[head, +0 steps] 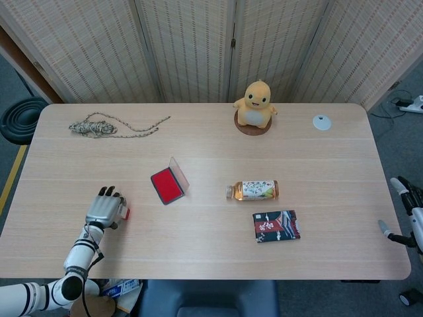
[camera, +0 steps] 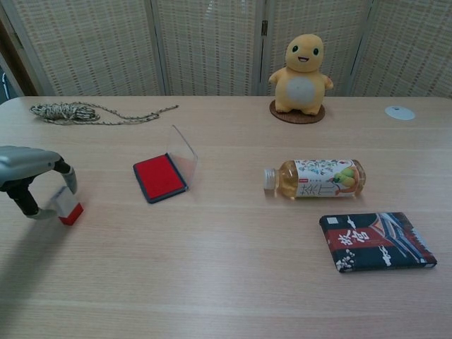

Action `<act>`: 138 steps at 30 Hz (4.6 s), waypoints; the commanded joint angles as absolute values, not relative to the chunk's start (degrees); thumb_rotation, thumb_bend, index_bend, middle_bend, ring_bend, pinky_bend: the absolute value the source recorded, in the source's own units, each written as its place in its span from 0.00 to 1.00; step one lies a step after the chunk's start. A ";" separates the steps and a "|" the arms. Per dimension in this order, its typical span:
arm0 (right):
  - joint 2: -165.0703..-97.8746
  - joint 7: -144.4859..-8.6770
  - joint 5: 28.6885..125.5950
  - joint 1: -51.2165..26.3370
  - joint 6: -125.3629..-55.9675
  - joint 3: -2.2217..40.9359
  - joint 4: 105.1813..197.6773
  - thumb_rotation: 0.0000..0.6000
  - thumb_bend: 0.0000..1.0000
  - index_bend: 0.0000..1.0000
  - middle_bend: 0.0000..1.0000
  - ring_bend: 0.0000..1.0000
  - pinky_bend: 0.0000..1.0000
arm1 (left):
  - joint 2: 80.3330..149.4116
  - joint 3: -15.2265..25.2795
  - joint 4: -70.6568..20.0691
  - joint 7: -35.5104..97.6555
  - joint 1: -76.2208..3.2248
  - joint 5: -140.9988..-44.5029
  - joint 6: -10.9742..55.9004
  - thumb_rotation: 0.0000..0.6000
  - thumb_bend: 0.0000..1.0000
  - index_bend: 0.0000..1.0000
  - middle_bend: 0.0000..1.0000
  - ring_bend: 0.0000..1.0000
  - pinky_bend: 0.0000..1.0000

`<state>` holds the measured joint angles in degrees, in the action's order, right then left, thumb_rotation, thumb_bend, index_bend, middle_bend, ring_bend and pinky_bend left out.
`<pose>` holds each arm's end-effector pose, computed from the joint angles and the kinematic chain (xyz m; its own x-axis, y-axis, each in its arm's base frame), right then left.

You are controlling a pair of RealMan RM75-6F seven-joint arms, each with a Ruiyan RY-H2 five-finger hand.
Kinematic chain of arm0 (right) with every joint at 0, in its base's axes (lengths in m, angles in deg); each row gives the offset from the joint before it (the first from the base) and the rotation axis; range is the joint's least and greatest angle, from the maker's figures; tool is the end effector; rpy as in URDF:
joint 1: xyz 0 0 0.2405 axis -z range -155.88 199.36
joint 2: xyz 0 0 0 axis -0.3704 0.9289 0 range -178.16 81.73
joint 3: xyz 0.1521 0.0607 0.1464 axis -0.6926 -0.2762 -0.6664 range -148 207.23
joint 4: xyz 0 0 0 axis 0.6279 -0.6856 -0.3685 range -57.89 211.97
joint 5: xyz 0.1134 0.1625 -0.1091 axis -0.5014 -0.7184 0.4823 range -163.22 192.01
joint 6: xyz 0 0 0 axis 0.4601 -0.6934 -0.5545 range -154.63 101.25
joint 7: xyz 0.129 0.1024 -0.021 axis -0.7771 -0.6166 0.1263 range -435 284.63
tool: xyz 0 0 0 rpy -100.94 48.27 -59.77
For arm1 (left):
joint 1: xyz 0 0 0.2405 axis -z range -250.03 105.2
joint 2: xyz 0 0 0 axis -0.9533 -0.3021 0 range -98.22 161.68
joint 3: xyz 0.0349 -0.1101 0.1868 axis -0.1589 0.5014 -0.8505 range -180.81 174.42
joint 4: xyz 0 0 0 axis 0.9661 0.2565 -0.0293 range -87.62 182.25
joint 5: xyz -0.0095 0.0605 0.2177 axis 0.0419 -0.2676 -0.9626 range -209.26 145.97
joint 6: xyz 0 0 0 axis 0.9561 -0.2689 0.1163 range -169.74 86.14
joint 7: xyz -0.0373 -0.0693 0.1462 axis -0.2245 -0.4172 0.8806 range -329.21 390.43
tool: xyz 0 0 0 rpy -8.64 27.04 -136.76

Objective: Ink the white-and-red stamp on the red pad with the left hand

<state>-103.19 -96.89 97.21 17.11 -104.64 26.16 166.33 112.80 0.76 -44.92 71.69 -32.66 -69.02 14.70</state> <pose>-0.3275 -0.2036 0.1750 0.2240 -0.0731 0.9719 -0.9686 0.0935 0.2303 -0.2107 0.3132 -0.0217 0.5811 0.4653 0.6676 0.7882 -0.1177 -0.6041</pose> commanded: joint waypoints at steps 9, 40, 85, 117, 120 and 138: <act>-103.17 -96.62 97.20 17.19 -104.71 26.18 166.46 1.00 0.31 0.00 0.00 0.00 0.00 | 112.87 -0.04 -44.09 70.37 -32.26 -68.90 14.95 1.00 0.31 0.40 0.31 0.00 0.00; -103.03 -99.07 94.93 16.42 -102.13 25.31 164.89 1.00 0.31 0.00 0.00 0.00 0.00 | 110.78 3.49 -48.71 77.37 -24.41 -62.29 16.87 1.00 0.31 0.52 0.47 0.21 0.16; -101.78 -116.63 95.61 15.40 -97.33 25.41 156.30 1.00 0.31 0.00 0.00 0.00 0.00 | 124.53 5.98 -27.92 83.56 -5.98 -44.64 7.04 1.00 0.31 0.52 0.47 0.22 0.25; -101.56 -116.74 95.29 15.94 -97.92 25.36 156.48 1.00 0.31 0.00 0.00 0.00 0.00 | 122.82 3.76 -32.31 82.21 -5.29 -44.51 10.92 1.00 0.31 0.52 0.47 0.22 0.25; -101.67 -115.60 95.38 15.84 -97.91 25.42 156.97 1.00 0.31 0.00 0.00 0.00 0.00 | 120.28 3.35 -36.88 82.03 -6.40 -45.07 14.30 1.00 0.31 0.52 0.47 0.22 0.25; -102.13 -108.90 94.84 16.06 -99.08 25.31 160.17 1.00 0.31 0.00 0.00 0.00 0.00 | 114.03 0.66 -46.07 76.45 -14.05 -52.06 19.95 1.00 0.31 0.52 0.47 0.22 0.25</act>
